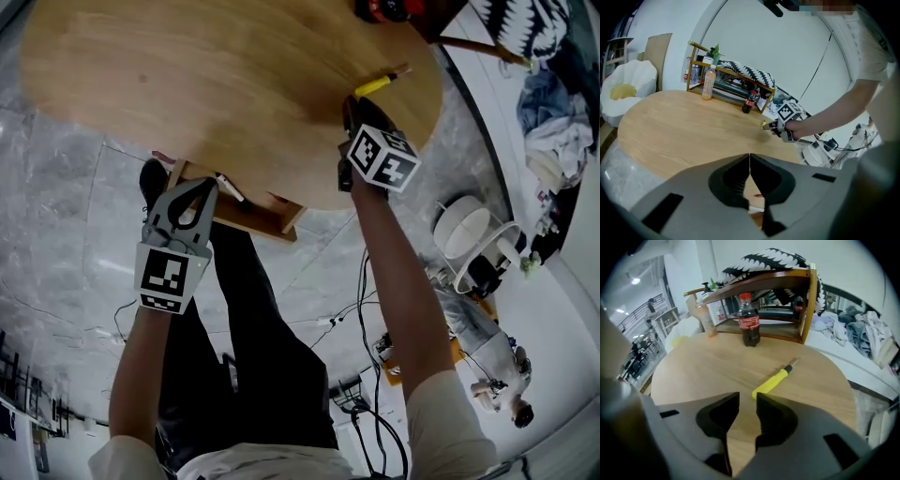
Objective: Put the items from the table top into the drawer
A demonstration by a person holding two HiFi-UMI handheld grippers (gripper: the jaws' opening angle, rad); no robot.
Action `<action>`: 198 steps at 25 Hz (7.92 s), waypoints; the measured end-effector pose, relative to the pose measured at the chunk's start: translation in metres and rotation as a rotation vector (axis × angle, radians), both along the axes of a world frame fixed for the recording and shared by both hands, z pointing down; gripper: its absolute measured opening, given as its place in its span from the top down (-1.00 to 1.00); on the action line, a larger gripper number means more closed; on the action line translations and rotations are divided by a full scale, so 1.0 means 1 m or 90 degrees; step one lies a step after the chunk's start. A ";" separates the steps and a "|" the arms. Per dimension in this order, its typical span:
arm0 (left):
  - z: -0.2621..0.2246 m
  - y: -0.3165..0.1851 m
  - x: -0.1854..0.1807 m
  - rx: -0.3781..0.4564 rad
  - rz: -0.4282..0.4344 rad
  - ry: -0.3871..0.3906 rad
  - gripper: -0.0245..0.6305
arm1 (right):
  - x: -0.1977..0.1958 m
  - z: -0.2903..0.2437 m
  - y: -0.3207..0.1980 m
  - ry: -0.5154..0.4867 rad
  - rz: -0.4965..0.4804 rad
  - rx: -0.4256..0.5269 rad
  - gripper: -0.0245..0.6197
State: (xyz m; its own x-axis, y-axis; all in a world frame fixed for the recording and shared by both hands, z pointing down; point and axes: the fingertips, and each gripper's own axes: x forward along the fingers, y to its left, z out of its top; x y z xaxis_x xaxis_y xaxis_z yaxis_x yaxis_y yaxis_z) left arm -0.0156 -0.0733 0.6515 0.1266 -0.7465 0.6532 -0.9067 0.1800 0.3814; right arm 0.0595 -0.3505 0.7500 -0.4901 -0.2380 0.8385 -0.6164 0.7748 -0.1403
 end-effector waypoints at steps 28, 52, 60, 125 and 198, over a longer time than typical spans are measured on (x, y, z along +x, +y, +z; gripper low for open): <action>0.015 0.024 0.007 -0.014 -0.012 0.019 0.86 | 0.009 0.008 -0.052 0.074 0.211 0.104 0.57; 0.014 0.042 0.008 -0.012 0.005 0.019 0.86 | 0.019 0.002 -0.037 0.058 0.170 0.109 0.78; 0.018 0.045 0.010 -0.016 0.004 0.023 0.86 | 0.022 0.016 -0.033 0.077 0.160 0.087 0.63; 0.026 0.106 0.049 -0.020 0.120 0.001 0.86 | 0.081 -0.011 0.333 -0.019 -0.389 0.021 0.68; -0.446 0.278 0.039 0.161 0.193 -0.105 0.86 | 0.250 -0.557 0.467 -0.177 0.015 0.243 0.87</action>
State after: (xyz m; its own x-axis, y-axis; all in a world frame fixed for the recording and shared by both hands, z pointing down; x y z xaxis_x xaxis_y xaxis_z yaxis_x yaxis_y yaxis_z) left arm 0.0235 0.2044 0.2058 0.2744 -0.8312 0.4836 -0.9566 -0.1849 0.2252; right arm 0.3095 0.1168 0.1932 -0.6742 -0.5178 0.5266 -0.6143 0.7890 -0.0107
